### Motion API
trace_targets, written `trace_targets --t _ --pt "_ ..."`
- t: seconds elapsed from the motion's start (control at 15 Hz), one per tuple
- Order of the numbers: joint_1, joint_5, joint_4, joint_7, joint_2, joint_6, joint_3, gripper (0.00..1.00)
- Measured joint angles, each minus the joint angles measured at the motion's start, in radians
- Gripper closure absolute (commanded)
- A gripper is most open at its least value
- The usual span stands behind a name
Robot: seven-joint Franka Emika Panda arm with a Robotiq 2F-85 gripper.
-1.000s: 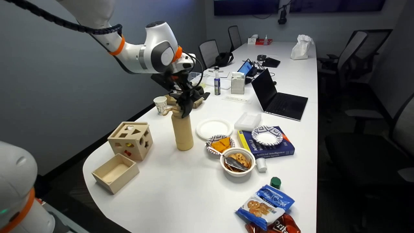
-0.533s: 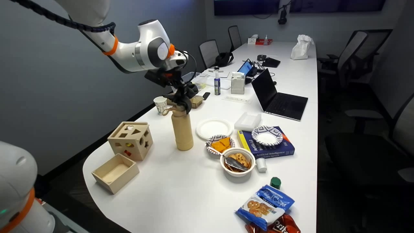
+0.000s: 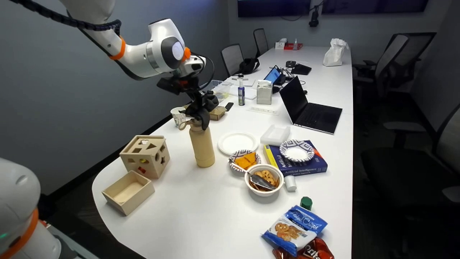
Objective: Use the towel to wipe the bottle
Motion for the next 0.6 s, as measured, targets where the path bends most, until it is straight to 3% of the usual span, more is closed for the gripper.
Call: trace_targets --t 0.6 --pt "-0.040 0.000 0.000 0.007 0.011 -0.047 0.072 0.97"
